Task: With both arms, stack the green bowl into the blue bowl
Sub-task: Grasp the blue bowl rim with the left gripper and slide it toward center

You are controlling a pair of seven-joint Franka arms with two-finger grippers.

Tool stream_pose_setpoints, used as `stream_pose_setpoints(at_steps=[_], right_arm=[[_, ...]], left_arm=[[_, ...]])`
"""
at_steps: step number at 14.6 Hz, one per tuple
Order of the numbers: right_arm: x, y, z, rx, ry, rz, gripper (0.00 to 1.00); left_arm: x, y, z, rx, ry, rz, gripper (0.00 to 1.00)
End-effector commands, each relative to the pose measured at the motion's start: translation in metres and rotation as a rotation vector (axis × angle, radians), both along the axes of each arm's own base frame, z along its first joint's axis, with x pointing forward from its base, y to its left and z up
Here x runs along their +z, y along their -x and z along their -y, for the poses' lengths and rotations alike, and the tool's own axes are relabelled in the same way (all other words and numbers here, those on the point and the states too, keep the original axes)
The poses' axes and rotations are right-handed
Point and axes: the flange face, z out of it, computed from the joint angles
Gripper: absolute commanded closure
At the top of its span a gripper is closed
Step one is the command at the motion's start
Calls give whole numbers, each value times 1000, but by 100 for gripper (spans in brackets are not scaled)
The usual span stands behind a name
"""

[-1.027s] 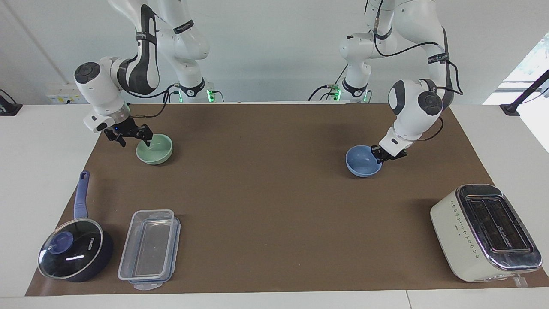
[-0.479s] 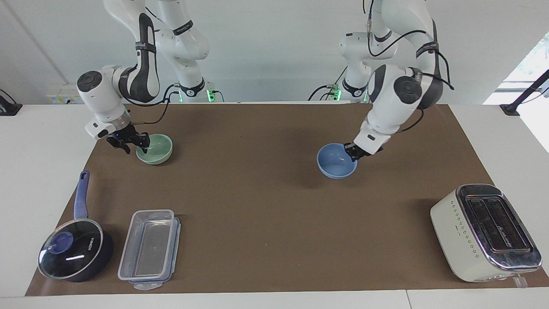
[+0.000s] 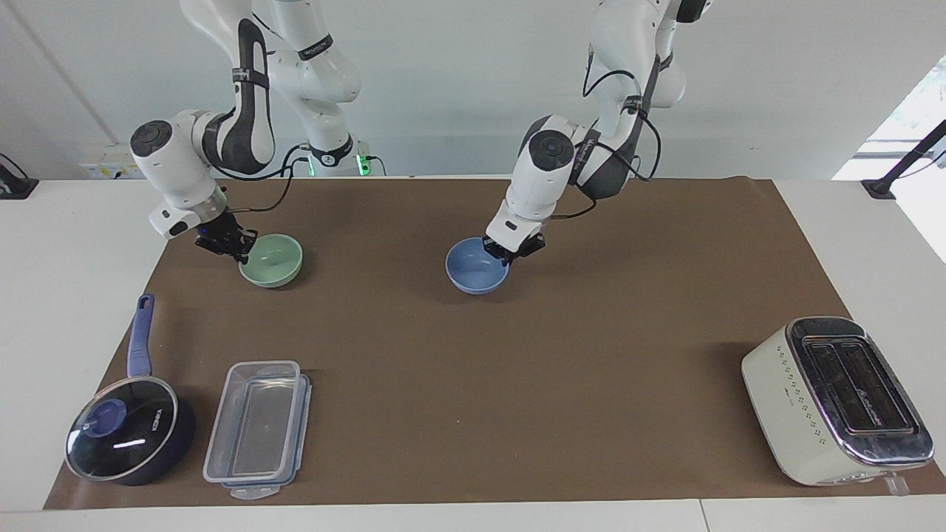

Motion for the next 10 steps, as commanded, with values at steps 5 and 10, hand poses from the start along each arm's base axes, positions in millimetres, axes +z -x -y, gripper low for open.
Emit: stream_pose_setpoints(at_steps=[5, 10], right_arm=[[75, -30, -66, 77, -27, -11, 100], [80, -34, -166, 187, -105, 8, 100]], left_arm=[[-14, -2, 0, 10, 9, -11, 9], [45, -28, -39, 51, 12, -7, 0]])
